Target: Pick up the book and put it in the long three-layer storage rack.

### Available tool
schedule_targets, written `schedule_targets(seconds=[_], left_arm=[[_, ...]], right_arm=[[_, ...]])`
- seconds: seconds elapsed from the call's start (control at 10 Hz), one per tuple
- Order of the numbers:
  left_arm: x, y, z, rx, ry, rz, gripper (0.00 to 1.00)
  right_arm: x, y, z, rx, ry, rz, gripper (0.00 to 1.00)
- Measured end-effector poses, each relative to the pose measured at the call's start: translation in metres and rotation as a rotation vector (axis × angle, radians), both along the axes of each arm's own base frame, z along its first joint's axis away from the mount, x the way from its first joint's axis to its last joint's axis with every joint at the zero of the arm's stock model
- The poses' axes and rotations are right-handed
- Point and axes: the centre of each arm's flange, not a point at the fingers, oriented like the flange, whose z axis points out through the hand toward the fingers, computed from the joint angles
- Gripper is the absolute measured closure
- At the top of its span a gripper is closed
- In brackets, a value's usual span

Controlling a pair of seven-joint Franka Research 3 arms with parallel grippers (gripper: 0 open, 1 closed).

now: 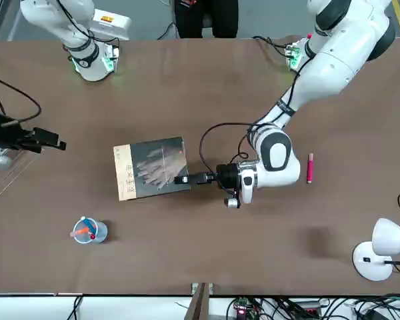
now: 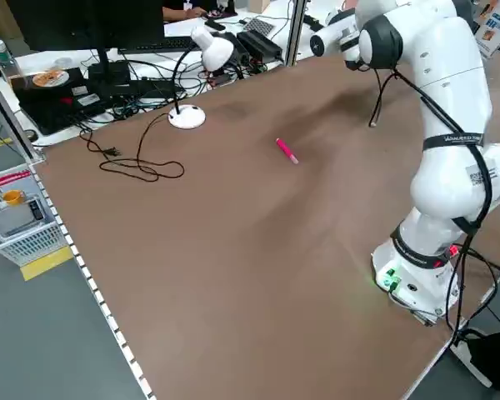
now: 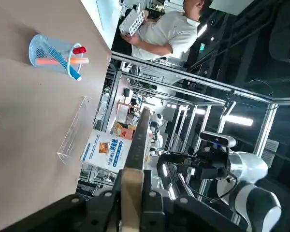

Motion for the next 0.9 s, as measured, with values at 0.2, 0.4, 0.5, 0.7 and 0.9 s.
schedule_targets(seconds=[0.2,0.4,0.5,0.7,0.9], left_arm=[[0.000,0.000,0.000,0.000,0.000,0.000,0.98],[0.000,0.000,0.000,0.000,0.000,0.000,0.98],[0.000,0.000,0.000,0.000,0.000,0.000,0.98],[0.000,0.000,0.000,0.000,0.000,0.000,0.98],[0.000,-0.001,0.000,0.000,0.000,-0.001,0.98]], right_arm=[[0.006,-0.014,-0.010,0.122,0.018,-0.014,0.00],[0.011,-0.035,-0.021,0.246,0.048,-0.033,0.00],[0.013,-0.043,-0.028,0.303,0.057,-0.036,0.00],[0.018,-0.049,-0.043,0.411,0.072,-0.027,0.00],[0.026,-0.052,-0.067,0.517,0.086,-0.017,0.00]])
